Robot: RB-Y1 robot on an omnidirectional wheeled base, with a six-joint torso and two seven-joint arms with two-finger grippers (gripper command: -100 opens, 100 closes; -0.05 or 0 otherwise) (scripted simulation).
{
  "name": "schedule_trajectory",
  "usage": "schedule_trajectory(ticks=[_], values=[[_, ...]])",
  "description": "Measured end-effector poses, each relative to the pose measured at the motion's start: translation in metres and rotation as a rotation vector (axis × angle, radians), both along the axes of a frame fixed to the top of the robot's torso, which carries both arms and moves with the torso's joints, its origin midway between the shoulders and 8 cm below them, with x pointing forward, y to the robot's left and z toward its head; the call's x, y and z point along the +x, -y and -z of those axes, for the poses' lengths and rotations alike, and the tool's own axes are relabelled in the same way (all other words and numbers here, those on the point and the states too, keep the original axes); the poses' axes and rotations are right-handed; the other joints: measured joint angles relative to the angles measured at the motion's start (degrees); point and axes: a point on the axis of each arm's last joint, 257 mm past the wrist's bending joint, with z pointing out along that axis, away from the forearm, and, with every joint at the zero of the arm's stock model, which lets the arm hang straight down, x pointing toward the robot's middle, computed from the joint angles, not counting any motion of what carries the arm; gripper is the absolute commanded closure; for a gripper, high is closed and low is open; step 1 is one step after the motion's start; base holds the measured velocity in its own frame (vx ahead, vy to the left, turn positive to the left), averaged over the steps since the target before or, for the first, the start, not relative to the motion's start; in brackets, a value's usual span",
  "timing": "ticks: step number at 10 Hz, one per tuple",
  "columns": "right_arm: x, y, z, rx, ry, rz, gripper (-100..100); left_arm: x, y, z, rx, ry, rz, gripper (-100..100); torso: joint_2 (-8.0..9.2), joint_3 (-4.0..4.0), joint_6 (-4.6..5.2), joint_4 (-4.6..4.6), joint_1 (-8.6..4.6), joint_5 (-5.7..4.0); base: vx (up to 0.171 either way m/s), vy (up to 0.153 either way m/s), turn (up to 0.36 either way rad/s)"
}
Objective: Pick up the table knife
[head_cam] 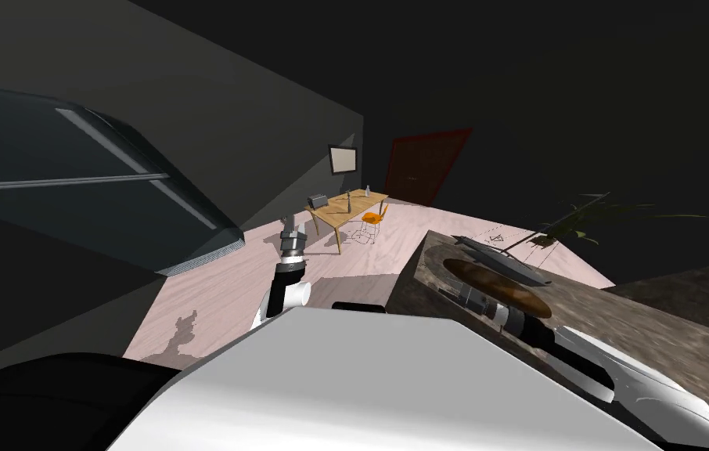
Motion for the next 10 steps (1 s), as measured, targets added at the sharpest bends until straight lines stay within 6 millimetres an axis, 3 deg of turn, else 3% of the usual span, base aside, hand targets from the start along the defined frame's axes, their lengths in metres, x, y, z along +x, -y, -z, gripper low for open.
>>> schedule_trajectory(ticks=[5,7,10], values=[[-0.034,0.049,0.015,-0.149,-0.092,-0.042,-100,0.000,0.000,0.000,0.000,0.000,0.000,0,0.02,0.01,-0.02,0.00,0.00,0.01,-0.033,-0.022,0.171],[-0.063,0.080,0.015,-0.236,-0.163,-0.072,-100,0.000,0.000,0.000,0.000,0.000,0.000,0,0.16,0.09,0.02,0.03,-0.02,0.02,-0.065,-0.030,0.135],[-0.090,0.107,0.022,-0.317,-0.245,-0.098,-100,0.000,0.000,0.000,0.000,0.000,0.000,0,0.05,0.03,0.01,0.01,0.04,0.02,-0.034,-0.010,0.115]])
